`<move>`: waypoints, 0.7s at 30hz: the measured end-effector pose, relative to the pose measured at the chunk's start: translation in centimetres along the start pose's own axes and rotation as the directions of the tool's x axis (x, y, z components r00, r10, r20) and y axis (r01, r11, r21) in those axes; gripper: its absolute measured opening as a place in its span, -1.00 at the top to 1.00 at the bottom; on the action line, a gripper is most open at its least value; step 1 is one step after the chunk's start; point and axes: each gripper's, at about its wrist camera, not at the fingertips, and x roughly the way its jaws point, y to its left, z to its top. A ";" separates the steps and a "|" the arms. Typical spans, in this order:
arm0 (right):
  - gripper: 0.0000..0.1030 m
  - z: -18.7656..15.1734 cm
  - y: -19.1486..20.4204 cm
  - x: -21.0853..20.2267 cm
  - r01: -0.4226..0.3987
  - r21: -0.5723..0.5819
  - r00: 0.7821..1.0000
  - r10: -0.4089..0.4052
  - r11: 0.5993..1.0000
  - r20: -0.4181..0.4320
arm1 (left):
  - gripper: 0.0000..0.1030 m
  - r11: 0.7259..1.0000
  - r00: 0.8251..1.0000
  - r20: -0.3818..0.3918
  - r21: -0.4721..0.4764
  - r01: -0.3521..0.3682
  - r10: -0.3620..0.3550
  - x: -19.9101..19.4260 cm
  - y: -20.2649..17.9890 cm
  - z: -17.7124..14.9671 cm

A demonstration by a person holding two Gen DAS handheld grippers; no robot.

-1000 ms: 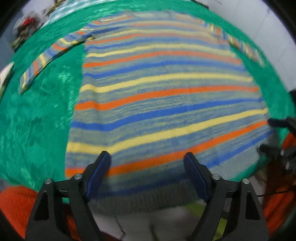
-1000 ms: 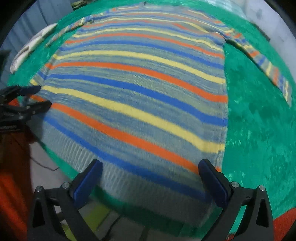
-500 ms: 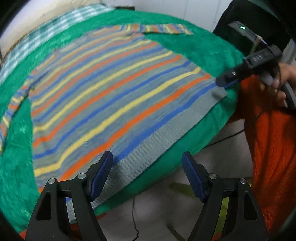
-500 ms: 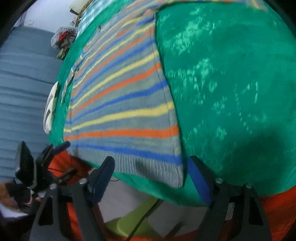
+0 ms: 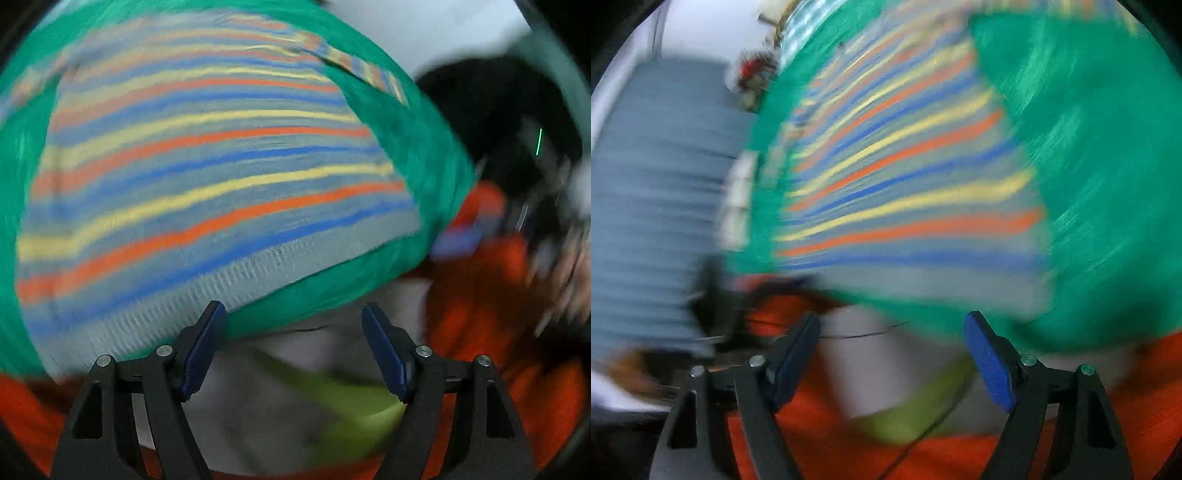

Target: Fold small clothes

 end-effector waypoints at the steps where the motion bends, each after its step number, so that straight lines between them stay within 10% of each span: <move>1: -0.54 -0.1 -0.7 1.4 -0.019 0.052 1.000 0.021 0.998 -0.024 | -0.52 0.999 1.000 0.011 -0.048 -0.016 0.017 0.0 0.6 0.1; 9: -0.34 0.9 -4.2 4.8 -0.115 0.266 0.985 0.075 0.957 0.157 | -0.62 0.985 0.963 0.248 0.103 -0.137 0.108 -1.8 -2.4 0.8; 12: -0.06 0.6 -4.8 5.6 -0.117 0.298 0.978 0.058 0.947 0.199 | -0.58 0.956 0.975 0.172 0.233 -0.177 0.139 1.7 -3.2 0.9; 16: 0.90 -0.3 -5.1 5.9 -0.087 0.328 0.978 0.018 0.941 0.207 | -0.59 0.939 0.986 0.105 0.306 -0.158 0.132 3.4 -3.6 -0.2; 21: 0.95 0.2 -4.2 4.3 -0.074 0.263 0.979 0.020 0.962 0.204 | -0.60 0.896 0.976 0.132 0.390 -0.213 0.175 4.0 -5.4 -0.6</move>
